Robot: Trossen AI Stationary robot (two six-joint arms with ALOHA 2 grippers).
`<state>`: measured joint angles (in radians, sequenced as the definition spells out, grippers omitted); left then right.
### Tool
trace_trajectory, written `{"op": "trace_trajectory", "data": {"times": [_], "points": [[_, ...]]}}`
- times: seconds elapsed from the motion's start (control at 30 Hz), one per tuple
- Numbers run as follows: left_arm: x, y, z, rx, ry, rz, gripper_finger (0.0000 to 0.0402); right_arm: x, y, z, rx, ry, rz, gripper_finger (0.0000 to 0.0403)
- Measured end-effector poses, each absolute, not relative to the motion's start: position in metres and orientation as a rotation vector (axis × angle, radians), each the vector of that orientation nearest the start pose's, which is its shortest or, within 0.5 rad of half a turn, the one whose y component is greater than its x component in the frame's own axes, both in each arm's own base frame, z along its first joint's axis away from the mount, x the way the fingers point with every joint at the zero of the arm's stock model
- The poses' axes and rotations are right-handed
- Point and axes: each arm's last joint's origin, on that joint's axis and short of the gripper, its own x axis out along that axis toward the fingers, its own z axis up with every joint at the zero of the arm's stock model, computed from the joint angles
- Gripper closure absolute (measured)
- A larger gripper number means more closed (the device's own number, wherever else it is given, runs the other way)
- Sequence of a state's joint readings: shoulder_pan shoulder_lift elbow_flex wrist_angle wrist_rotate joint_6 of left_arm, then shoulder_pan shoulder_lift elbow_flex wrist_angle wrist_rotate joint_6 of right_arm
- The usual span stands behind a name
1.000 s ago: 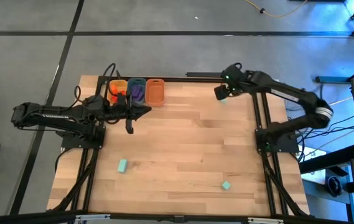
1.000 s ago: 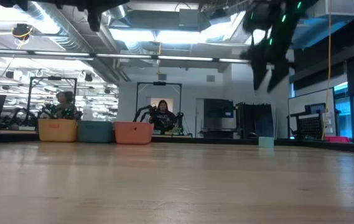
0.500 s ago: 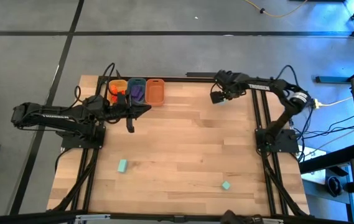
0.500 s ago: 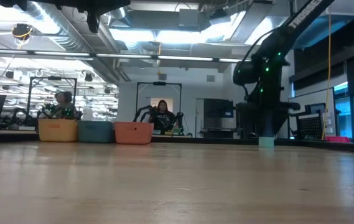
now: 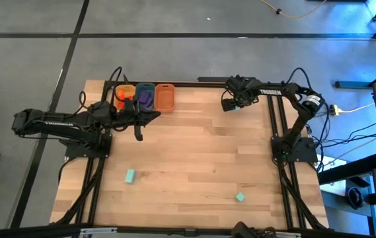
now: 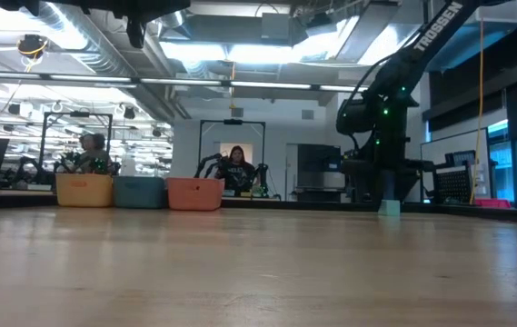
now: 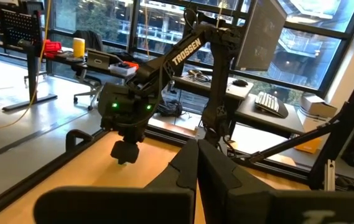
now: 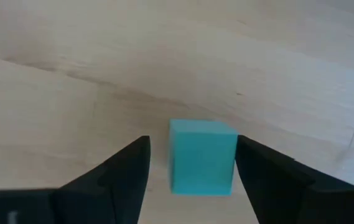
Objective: Sort & place blocks by color
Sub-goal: Put the top blue block into the orange bin
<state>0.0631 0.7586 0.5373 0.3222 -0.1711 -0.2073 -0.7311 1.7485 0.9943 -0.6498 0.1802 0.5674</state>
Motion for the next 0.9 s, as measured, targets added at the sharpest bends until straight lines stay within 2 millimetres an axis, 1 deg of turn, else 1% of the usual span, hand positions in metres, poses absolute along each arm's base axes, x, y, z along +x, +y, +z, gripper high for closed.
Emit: {"op": "trace_trajectory", "data": {"times": [0.1,0.23,0.33,0.4,0.5,0.6,0.7,0.77,0.9], "points": [[0.176,0.016,0.3,-0.212,-0.125,0.223,0.0402,0.221,-0.206,0.144,0.832,1.163,-1.147,0.0197],[0.176,0.016,0.3,-0.211,-0.125,0.223,0.0402,0.221,-0.205,0.145,0.832,1.17,-1.146,0.0271],[0.176,0.016,0.3,-0.211,-0.125,0.223,0.0402,0.221,-0.203,0.146,0.803,1.198,-1.12,0.0271],[0.176,0.016,0.3,-0.211,-0.125,0.223,0.0401,0.222,-0.197,0.149,0.769,1.232,-1.088,0.0271],[0.176,0.016,0.3,-0.211,-0.125,0.223,0.0402,0.228,-0.184,0.165,0.693,1.205,-1.014,0.0271],[0.176,0.016,0.3,-0.211,-0.125,0.223,0.0402,0.238,-0.166,0.186,0.603,1.139,-0.92,0.0271],[0.176,0.016,0.3,-0.213,-0.125,0.223,0.0402,0.25,-0.142,0.21,0.567,1.003,-0.786,0.0271],[0.176,0.016,0.3,-0.226,-0.127,0.222,0.0402,0.26,-0.122,0.223,0.555,0.886,-0.651,0.0271],[0.176,0.016,0.3,-0.232,-0.127,0.221,0.0402,0.275,-0.076,0.238,0.549,0.625,-0.351,0.0271]]}}
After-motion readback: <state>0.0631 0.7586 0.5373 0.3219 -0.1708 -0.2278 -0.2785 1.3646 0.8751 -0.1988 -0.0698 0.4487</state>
